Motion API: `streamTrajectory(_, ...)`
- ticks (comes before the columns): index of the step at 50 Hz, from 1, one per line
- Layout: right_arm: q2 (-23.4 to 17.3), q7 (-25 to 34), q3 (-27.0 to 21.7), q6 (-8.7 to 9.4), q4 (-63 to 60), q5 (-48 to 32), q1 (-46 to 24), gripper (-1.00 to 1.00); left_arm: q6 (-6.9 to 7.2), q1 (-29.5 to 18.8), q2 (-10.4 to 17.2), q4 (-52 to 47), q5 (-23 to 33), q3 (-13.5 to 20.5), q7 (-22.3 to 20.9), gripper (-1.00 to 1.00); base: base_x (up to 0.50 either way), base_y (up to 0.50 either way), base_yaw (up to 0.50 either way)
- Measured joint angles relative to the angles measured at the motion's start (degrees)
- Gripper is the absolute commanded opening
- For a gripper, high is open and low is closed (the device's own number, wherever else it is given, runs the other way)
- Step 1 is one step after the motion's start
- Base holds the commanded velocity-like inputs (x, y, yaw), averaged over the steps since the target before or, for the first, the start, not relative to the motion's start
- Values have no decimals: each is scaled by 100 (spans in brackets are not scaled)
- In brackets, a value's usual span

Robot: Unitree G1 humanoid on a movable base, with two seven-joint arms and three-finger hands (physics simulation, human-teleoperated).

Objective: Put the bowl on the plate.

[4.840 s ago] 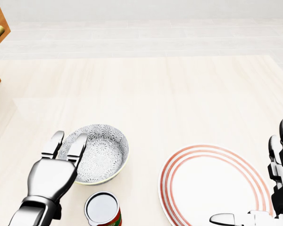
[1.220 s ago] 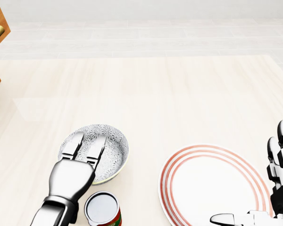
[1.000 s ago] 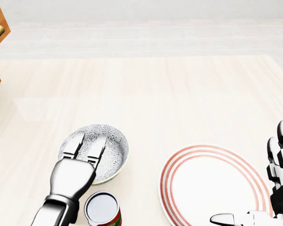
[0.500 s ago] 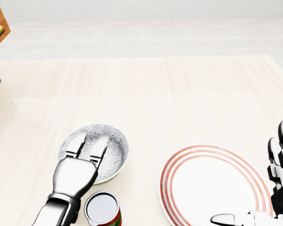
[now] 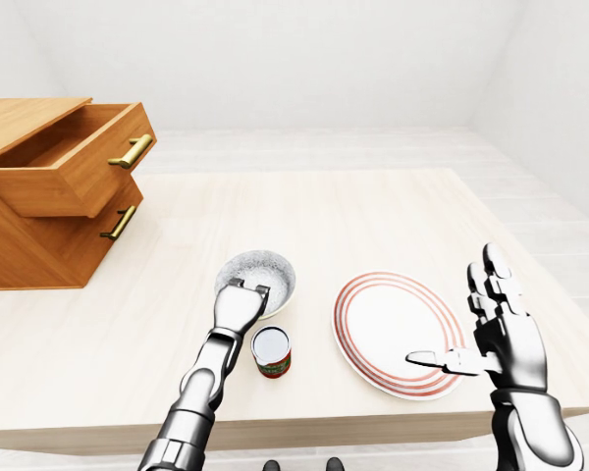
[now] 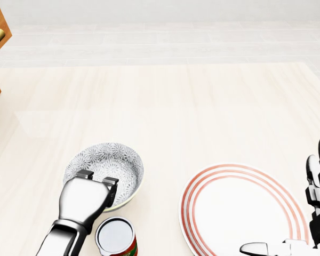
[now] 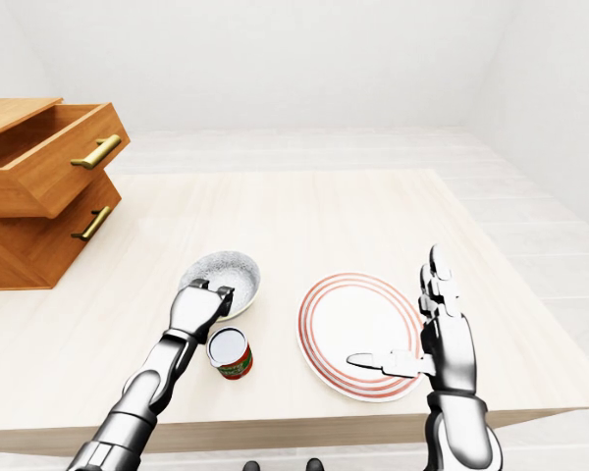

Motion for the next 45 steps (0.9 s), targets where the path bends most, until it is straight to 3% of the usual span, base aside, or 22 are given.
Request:
streamTrajectory(32, 8, -26, 40, -107, 94, -36, 9, 100, 0, 104, 23, -216, -40, 55, -142, -100, 0, 0, 0)
streamTrajectory(45, 26, 15, -11, -16, -91, -40, 52, 100, 0, 179, 56, -330, -86, 123, -251, -100, 0, 0, 0)
